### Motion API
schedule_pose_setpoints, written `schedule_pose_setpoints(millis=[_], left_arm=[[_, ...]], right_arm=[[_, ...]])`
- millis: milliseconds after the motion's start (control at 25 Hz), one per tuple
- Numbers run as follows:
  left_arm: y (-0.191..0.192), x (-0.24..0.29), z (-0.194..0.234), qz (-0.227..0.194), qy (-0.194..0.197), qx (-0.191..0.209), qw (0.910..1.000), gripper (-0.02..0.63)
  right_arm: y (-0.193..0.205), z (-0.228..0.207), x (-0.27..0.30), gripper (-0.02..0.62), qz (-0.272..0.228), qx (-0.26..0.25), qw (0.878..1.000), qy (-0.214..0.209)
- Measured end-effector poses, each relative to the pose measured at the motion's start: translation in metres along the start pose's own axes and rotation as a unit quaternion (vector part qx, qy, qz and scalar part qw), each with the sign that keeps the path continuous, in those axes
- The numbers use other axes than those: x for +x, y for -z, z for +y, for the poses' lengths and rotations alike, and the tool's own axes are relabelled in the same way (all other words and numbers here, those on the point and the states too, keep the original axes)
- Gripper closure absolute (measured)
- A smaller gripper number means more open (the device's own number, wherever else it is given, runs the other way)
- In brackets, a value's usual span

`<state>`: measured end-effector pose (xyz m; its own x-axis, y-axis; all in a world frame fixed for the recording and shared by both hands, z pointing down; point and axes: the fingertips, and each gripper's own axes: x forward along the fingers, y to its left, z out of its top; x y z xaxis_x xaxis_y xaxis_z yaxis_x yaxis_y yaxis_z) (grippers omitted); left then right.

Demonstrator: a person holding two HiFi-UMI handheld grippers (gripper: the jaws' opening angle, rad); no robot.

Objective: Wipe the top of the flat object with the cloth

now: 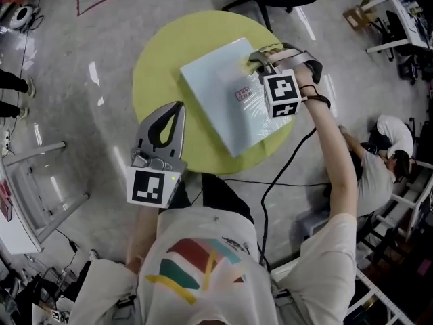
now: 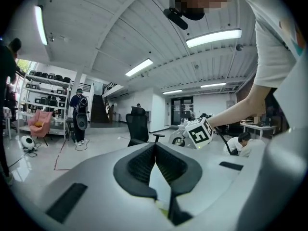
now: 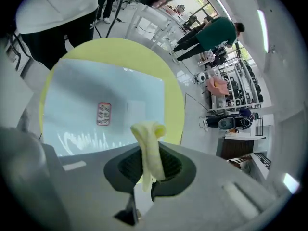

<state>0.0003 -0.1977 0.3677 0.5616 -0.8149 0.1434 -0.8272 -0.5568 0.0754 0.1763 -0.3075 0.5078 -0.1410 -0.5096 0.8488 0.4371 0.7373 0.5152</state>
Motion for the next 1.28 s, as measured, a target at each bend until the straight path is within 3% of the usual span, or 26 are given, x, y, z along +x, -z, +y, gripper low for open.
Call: schedule_pose_setpoints(millis=[280, 440, 600, 880, 1280], left_arm=[[0.032, -0.001, 0.022, 0.044, -0.025, -0.008, 0.9987, 0.591], [0.043, 0.002, 0.019, 0.065, -0.016, 0.018, 0.9976, 0.591], [0.049, 0.003, 0.018, 0.069, -0.016, 0.002, 0.9975, 0.591], [0.043, 0.005, 0.013, 0.053, -0.001, 0.004, 0.9986, 0.591], [0.026, 0.003, 0.004, 0.033, 0.014, 0.012, 0.9993, 0.591]], right_arm=[[0.004, -0.033, 0.075, 0.569, -0.009, 0.006, 1.000, 0.000], [0.005, -0.022, 0.100, 0.569, -0.005, -0.007, 1.000, -0.029], [0.005, -0.014, 0.097, 0.569, -0.009, -0.010, 0.999, -0.046], [0.003, 0.011, 0.084, 0.569, -0.002, -0.061, 0.993, -0.098], [0.009, 0.084, 0.043, 0.569, 0.003, -0.071, 0.986, -0.149]])
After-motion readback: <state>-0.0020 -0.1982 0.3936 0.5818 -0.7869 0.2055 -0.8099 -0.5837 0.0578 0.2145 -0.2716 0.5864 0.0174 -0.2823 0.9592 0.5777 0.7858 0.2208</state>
